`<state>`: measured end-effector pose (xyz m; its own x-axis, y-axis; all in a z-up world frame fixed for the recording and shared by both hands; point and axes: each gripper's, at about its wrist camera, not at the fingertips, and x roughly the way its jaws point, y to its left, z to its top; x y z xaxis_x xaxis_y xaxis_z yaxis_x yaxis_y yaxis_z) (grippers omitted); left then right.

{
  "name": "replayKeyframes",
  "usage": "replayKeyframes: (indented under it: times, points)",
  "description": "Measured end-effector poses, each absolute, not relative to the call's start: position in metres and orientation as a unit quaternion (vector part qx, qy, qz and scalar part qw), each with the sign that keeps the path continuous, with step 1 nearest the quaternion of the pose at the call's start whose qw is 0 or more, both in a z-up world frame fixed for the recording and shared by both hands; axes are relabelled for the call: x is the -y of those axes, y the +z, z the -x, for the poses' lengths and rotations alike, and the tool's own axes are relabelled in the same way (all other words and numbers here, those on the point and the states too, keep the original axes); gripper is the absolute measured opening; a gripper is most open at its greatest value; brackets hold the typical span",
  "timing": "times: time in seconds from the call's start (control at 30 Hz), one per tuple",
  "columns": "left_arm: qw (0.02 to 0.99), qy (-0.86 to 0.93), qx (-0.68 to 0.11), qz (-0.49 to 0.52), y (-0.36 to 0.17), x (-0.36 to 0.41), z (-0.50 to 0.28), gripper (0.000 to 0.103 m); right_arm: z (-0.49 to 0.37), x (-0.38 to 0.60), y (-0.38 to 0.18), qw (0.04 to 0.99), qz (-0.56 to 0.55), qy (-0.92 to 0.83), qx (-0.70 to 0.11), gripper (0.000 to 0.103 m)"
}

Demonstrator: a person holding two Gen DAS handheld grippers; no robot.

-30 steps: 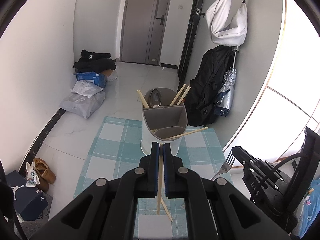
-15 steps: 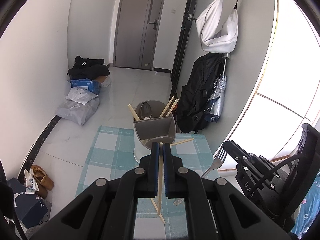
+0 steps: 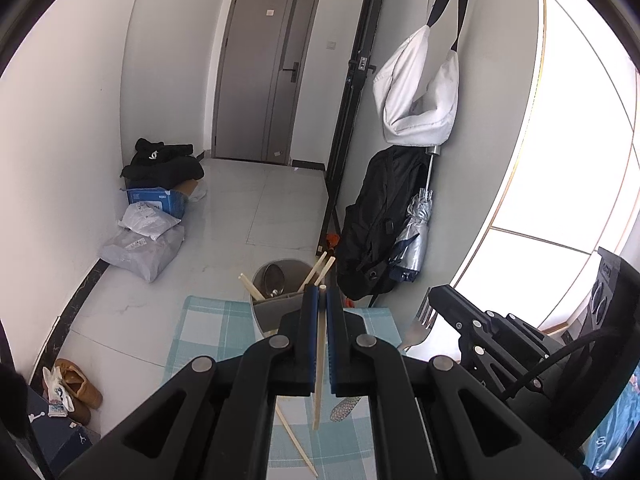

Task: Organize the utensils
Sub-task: 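Raise the chopstick with the left gripper while the right gripper carries the fork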

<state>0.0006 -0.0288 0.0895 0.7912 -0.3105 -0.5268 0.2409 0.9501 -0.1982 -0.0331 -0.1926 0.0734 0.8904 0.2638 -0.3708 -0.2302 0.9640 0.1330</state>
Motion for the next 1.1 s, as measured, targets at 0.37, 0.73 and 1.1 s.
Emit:
replayKeyframes:
  times: [0.37,0.73,1.1]
  points:
    - [0.943,-0.144,-0.288,0.083,0.115,0.017,-0.046,0.001,-0.007,0.193,0.116,0.976,-0.034,0.133,-0.172,0.001]
    - [0.943,-0.142,-0.287,0.092,0.124,0.014,-0.084,0.001,-0.047,0.193,0.132,0.976,-0.037,0.142,-0.160,0.001]
    - [0.943,-0.127,-0.287,0.114,0.125,0.005,-0.124,0.001,-0.097,0.188,0.131,0.974,-0.031,0.152,-0.163,0.001]
